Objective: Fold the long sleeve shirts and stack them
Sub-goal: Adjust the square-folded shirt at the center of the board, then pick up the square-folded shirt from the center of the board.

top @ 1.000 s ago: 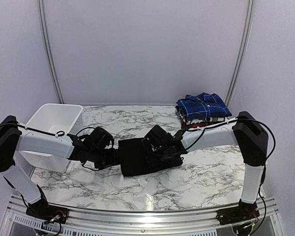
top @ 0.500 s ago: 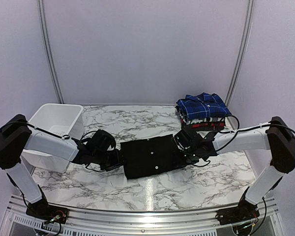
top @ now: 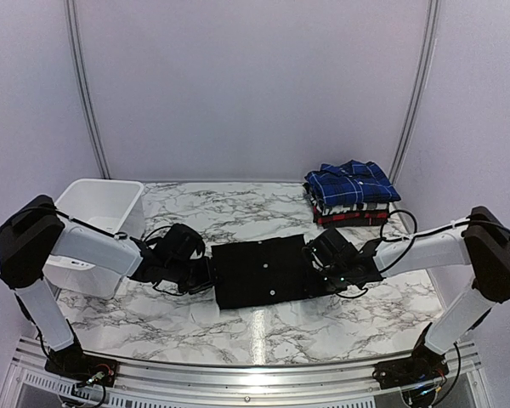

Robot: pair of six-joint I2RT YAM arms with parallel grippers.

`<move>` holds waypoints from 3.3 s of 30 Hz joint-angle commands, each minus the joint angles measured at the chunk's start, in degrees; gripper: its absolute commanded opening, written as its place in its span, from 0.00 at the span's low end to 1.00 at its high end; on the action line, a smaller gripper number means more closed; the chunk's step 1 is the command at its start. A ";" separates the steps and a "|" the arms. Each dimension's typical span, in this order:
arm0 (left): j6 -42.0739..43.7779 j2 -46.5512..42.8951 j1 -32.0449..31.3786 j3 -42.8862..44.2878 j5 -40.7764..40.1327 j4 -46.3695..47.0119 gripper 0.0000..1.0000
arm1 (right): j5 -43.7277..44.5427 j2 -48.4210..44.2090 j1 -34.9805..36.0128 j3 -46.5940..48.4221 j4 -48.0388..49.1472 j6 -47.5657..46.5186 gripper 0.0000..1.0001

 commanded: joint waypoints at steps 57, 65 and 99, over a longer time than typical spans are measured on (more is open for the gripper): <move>11.61 -1.80 3.92 9.82 -1.04 -22.52 0.00 | -4.49 -6.37 -0.98 2.39 1.61 4.99 0.50; 18.22 -7.39 7.28 11.19 3.36 -29.23 0.00 | -9.55 1.72 -0.49 3.77 9.16 6.04 0.44; 40.75 -9.71 25.99 29.62 17.06 -49.48 0.00 | -10.03 5.80 0.68 17.44 1.81 1.65 0.37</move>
